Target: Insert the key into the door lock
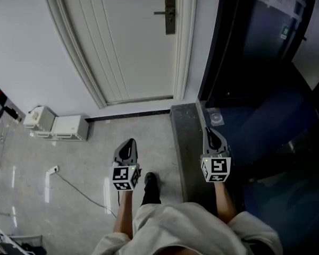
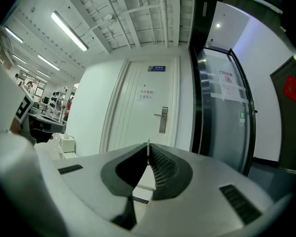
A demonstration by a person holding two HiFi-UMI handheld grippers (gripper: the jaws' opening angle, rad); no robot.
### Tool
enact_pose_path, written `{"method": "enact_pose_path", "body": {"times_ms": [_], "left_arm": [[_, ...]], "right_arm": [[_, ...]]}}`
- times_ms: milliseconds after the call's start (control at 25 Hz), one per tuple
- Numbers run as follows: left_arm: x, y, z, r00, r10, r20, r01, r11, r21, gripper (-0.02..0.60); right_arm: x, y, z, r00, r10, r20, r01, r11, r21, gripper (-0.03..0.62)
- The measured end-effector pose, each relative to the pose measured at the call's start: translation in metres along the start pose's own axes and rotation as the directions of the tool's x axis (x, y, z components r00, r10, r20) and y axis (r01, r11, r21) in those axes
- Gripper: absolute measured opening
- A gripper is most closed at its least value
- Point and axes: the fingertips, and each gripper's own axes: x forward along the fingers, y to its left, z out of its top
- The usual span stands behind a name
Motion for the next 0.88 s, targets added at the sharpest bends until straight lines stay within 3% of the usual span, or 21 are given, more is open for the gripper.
{"method": "enact_pose_path", "body": {"times_ms": [480, 880], "left_arm": [[0.172, 0.124, 0.060, 0.995, -0.087, 0.050, 0.088, 0.996, -0.001, 0.018], [0.263, 0.189, 0.053, 0.992, -0.122, 0.021, 0.122, 0.992, -0.024, 0.018]], "right_arm": [[0.195, 0.011, 0.053, 0.997, -0.069, 0.017, 0.070, 0.996, -0.050, 0.029], [0.302, 0.027, 0.044, 0.997, -0.078, -0.029, 0.076, 0.995, -0.064, 0.029]]}}
